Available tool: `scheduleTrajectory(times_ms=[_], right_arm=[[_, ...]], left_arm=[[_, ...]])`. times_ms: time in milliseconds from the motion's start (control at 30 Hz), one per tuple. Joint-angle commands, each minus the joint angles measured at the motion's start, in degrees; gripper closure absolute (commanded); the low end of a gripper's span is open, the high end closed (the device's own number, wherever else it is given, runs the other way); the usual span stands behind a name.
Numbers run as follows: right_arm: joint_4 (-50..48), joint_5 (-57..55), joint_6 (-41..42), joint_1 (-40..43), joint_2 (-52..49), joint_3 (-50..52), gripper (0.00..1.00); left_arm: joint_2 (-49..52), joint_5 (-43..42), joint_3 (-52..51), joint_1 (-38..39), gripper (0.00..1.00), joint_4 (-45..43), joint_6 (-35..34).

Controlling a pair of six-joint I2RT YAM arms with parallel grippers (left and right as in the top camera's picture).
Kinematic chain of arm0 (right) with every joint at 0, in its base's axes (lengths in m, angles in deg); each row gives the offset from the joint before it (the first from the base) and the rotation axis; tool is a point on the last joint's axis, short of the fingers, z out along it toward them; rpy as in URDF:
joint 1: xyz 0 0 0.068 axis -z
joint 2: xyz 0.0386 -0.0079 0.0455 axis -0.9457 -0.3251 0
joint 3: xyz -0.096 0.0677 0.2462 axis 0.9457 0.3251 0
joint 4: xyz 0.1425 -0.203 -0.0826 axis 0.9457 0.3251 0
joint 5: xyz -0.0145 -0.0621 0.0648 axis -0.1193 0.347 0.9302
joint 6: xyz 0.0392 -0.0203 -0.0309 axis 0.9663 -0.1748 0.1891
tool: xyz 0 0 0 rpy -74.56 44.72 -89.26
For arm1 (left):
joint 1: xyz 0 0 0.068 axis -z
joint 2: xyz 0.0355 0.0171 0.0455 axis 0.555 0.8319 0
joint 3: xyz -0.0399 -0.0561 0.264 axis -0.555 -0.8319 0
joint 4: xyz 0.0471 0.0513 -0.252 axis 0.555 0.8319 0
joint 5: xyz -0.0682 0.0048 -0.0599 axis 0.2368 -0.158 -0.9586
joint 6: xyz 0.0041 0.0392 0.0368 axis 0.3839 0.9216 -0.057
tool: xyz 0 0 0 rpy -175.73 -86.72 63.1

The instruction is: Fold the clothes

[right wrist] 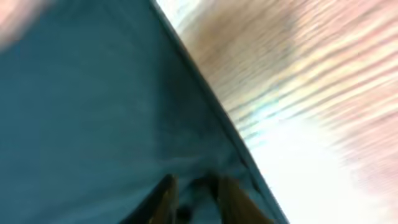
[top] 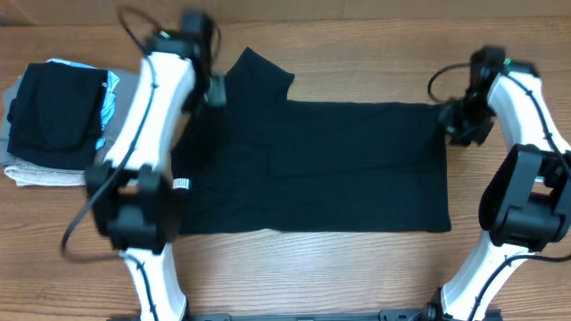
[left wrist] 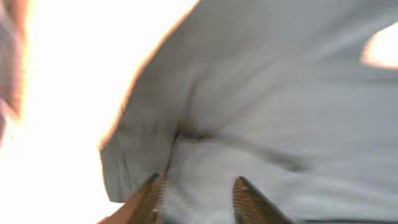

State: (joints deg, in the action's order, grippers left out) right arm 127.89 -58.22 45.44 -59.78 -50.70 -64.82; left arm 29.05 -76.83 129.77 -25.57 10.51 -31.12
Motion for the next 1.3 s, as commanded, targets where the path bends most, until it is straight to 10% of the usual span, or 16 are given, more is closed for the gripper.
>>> scheduleTrajectory(times_ms=[0, 200, 1267], right_arm=[[4.26, -0.44, -2.12, -0.15, 1.60, -9.55, 0.62], [9.42, -0.44, -2.16, -0.15, 1.60, -18.10, 0.27], [-1.53, -0.68, -8.02, -0.37, 0.48, -12.87, 0.28]], left_arm=[[-6.23, -6.10, 10.29, -0.13, 0.43, 0.74, 6.03], [-3.02, -7.08, 13.90, -0.13, 0.35, -5.66, 11.15], [35.39, -7.39, 13.88, 1.75, 0.41, -41.51, 24.33]])
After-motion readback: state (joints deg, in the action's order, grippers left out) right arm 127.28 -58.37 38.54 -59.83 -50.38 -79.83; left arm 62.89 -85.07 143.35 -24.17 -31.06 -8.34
